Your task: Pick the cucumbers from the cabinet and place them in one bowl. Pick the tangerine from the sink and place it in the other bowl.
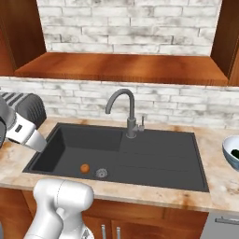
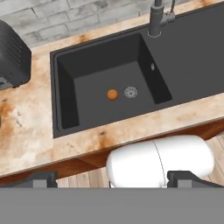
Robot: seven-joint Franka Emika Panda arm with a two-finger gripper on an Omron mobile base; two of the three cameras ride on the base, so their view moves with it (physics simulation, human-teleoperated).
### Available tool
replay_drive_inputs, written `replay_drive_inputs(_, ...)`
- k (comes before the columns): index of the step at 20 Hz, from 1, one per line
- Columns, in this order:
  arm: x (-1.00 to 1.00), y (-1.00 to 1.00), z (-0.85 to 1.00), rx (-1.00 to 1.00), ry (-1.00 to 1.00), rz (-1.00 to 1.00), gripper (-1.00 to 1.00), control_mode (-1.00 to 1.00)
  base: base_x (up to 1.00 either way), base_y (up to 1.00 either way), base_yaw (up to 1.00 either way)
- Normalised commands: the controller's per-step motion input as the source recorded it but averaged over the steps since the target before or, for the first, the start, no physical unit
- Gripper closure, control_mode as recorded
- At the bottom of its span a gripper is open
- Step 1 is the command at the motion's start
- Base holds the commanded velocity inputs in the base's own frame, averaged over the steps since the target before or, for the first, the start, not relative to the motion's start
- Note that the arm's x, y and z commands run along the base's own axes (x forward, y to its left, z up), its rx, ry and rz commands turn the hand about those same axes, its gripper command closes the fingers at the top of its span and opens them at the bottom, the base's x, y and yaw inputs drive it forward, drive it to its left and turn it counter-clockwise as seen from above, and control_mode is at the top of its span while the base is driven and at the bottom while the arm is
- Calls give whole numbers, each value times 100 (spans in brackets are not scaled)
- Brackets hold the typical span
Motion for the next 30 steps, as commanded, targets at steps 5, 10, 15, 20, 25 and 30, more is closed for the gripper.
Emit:
replay_drive_inputs(5,0,0,0,0,0,0,-100,100,73,44,-2)
replay_drive_inputs(10,33,0,-13,2,0,1,-100,-100,0,0,0)
replay_drive_inputs(15,99,0,-30,6,1,5,-100,-100,0,0,0)
replay_drive_inputs(20,48,1,-6,-1,2,0,-100,-100,0,0,0)
replay_drive_inputs(25,12,0,-59,-10,4,3,-100,-100,0,0,0)
replay_drive_inputs(30,0,0,-72,-1,4,9,-100,-100,0,0,0)
